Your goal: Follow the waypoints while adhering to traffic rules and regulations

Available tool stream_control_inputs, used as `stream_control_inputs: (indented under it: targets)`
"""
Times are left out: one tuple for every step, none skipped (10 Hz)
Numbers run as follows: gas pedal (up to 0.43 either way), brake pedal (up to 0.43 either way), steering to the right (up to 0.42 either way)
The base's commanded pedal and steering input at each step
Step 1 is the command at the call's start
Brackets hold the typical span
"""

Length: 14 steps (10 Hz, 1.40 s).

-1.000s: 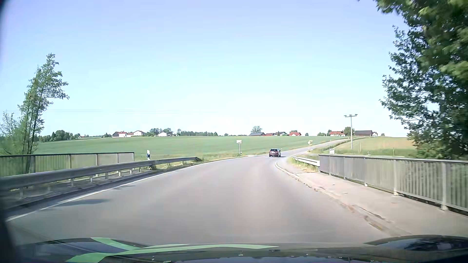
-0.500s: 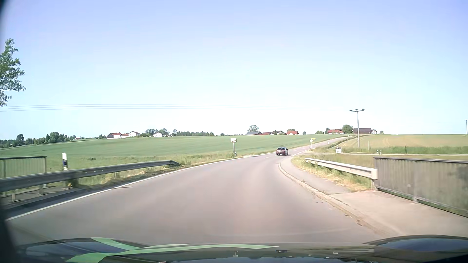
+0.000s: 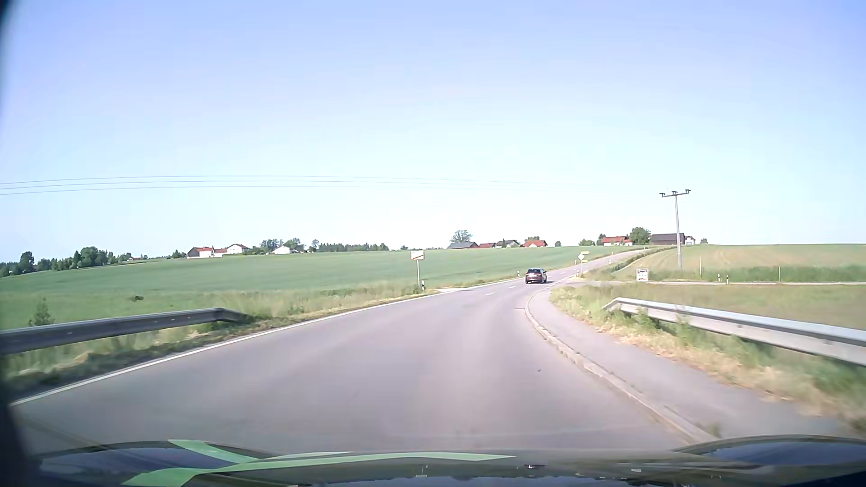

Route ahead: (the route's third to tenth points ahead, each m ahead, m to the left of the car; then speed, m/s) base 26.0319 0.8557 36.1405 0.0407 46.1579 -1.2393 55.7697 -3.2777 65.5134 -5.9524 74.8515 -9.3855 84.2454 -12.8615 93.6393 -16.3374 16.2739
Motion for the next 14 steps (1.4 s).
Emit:
stream_control_inputs:
  targets:
    - [0.098, 0.0, 0.007]
    - [0.098, 0.0, 0.007]
    - [0.11, 0.0, 0.008]
    - [0.11, 0.0, 0.01]
    - [0.11, 0.0, 0.015]
    - [0.118, 0.0, 0.017]
    - [0.118, 0.0, 0.018]
    - [0.118, 0.0, 0.019]
    - [0.118, 0.0, 0.022]
    - [0.11, 0.0, 0.025]
    - [0.098, 0.0, 0.027]
    - [0.098, 0.0, 0.026]
    - [0.098, 0.0, 0.027]
    - [0.11, 0.0, 0.027]
